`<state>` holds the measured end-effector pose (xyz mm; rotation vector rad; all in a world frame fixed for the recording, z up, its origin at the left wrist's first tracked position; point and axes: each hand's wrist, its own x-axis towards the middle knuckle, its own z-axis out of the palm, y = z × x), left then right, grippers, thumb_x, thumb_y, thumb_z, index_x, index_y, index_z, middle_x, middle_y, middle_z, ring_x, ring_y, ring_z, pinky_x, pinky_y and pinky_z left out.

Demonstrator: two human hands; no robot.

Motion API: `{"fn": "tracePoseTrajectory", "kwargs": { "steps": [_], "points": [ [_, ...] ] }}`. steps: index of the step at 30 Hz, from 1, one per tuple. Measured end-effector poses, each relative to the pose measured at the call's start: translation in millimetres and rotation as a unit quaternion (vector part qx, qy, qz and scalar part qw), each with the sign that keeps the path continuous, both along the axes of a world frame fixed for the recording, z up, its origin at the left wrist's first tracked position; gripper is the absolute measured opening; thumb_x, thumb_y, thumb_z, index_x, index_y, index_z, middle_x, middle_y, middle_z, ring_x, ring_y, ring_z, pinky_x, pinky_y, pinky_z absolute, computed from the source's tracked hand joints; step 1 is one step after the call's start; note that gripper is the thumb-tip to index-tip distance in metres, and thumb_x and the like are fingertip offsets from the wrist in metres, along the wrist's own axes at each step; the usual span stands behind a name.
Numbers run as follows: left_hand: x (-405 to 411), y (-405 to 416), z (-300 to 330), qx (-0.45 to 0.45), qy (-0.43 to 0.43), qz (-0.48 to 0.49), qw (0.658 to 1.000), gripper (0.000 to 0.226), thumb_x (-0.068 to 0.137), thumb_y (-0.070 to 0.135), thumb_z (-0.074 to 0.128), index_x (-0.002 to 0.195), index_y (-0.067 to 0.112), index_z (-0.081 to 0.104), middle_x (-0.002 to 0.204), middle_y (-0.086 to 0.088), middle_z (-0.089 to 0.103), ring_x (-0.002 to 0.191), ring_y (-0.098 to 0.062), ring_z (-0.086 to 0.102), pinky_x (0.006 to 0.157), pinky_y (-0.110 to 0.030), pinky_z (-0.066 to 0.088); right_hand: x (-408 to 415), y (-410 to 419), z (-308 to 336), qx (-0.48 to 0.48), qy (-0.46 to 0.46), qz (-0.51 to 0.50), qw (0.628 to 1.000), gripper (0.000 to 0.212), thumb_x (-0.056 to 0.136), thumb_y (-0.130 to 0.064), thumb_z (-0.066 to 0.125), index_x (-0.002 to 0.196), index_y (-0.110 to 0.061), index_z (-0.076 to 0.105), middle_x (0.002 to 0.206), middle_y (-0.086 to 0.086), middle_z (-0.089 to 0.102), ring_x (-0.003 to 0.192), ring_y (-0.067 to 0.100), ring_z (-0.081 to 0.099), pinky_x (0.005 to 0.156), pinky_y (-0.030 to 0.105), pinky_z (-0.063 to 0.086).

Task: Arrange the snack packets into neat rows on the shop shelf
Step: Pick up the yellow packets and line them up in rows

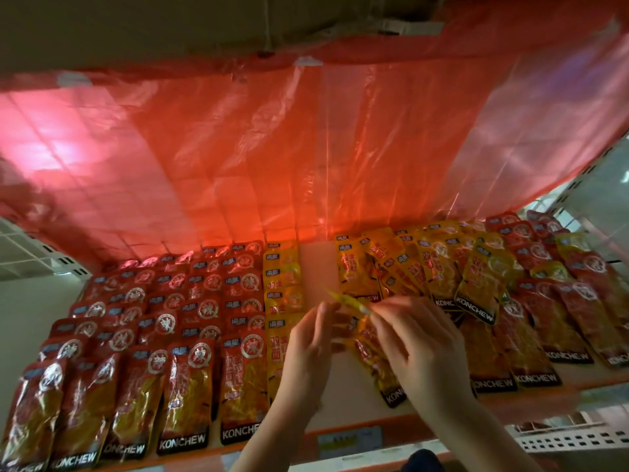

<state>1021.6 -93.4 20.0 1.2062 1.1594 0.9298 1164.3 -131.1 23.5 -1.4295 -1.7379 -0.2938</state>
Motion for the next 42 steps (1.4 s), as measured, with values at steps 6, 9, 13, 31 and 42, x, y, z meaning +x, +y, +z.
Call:
{"fn": "tracePoseTrajectory", "kwargs": {
  "steps": [6,9,13,31,42],
  "points": [
    [-37,8,5,-0.078,-0.027,0.105,0.991,0.024,0.088,0.021,0.060,0.092,-0.003,0.061,0.076,-0.016,0.061,0.066,-0.022,0.056,0.060,-0.034,0.047,-31,-12,-15,-0.179,-0.044,0.178,0.967,0.046,0.092,-0.055,0.045,0.124,-0.023,0.053,0.127,-0.004,0.052,0.115,0.012,0.050,0.092,0.029,0.045],
    [-59,10,0,-0.050,0.035,0.058,0.996,0.017,0.086,0.015,0.062,0.100,0.004,0.061,0.081,-0.012,0.067,0.068,-0.025,0.062,0.061,-0.035,0.052,-44,-12,-19,-0.225,0.049,0.188,0.955,0.047,0.095,-0.052,0.041,0.133,-0.024,0.042,0.131,-0.009,0.046,0.120,0.004,0.043,0.096,0.019,0.040],
    [-72,5,-1,-0.007,0.115,-0.069,0.991,0.030,0.085,0.016,0.059,0.113,0.020,0.051,0.098,0.002,0.068,0.084,-0.006,0.067,0.069,-0.027,0.057,-55,0,-29,-0.285,0.199,0.150,0.926,0.053,0.092,-0.050,0.046,0.137,-0.027,0.031,0.120,-0.015,0.047,0.108,-0.005,0.049,0.085,0.011,0.045],
    [-84,42,-5,0.235,0.486,-0.037,0.841,0.041,0.087,0.032,0.061,0.126,0.028,0.053,0.123,0.011,0.057,0.114,-0.010,0.048,0.091,-0.022,0.039,-70,-5,-55,-0.340,0.266,0.087,0.898,0.048,0.090,-0.032,0.058,0.131,-0.031,0.034,0.096,-0.014,0.056,0.080,-0.003,0.060,0.064,0.011,0.045],
    [-78,59,-8,0.188,0.438,-0.021,0.879,0.017,0.087,0.019,0.061,0.102,0.024,0.068,0.107,0.006,0.065,0.101,-0.014,0.056,0.080,-0.029,0.047,-78,-1,-48,-0.326,0.258,0.066,0.907,0.045,0.092,-0.024,0.057,0.133,-0.025,0.039,0.090,-0.019,0.056,0.080,-0.005,0.057,0.066,0.009,0.042]
  ]
}}
